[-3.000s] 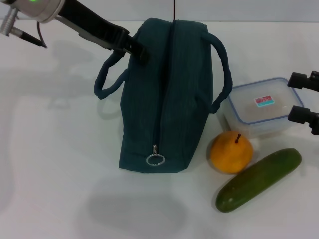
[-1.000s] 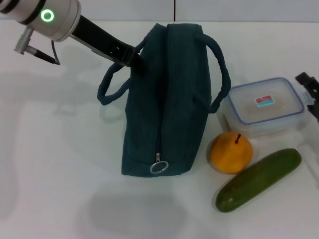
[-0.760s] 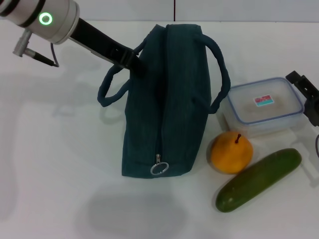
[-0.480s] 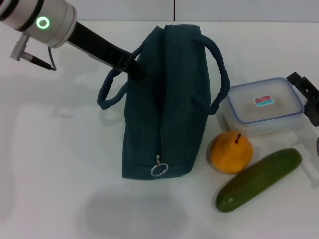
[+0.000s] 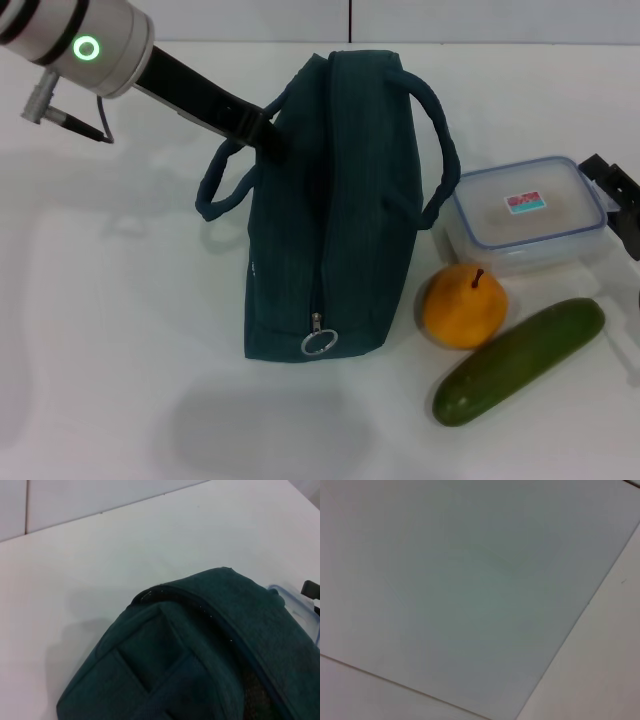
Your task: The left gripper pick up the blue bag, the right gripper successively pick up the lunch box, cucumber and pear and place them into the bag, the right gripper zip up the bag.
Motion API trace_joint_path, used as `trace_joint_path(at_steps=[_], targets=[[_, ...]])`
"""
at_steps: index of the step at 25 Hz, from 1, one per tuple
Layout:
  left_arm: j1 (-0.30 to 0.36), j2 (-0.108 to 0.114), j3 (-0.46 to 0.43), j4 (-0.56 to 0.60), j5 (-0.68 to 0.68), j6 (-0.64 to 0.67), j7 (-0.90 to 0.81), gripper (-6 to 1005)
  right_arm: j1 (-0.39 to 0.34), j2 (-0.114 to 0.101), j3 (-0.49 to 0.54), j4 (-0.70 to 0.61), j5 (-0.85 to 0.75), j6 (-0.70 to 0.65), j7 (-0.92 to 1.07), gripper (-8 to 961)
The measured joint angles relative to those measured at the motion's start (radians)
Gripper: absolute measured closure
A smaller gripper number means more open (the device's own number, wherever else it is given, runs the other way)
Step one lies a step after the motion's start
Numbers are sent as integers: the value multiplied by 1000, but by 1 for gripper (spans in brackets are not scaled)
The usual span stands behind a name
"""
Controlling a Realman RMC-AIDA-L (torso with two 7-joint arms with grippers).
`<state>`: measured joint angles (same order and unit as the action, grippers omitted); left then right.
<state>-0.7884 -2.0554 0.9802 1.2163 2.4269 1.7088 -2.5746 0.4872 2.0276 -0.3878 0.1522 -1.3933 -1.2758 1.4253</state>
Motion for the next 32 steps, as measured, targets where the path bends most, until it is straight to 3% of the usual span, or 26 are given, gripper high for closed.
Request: trace_joint_path(at_steps=[10, 20, 32], targets=[[0, 0, 0, 0, 1, 1, -4, 963, -12, 0, 9, -2, -1, -1, -2, 677], [0, -4, 0, 4, 2, 3, -4, 964, -16, -1, 9, -9, -1, -3, -2, 838], [-11, -20, 2, 6, -5, 20, -1, 964, -25, -6, -13, -38, -3, -65, -2, 857]])
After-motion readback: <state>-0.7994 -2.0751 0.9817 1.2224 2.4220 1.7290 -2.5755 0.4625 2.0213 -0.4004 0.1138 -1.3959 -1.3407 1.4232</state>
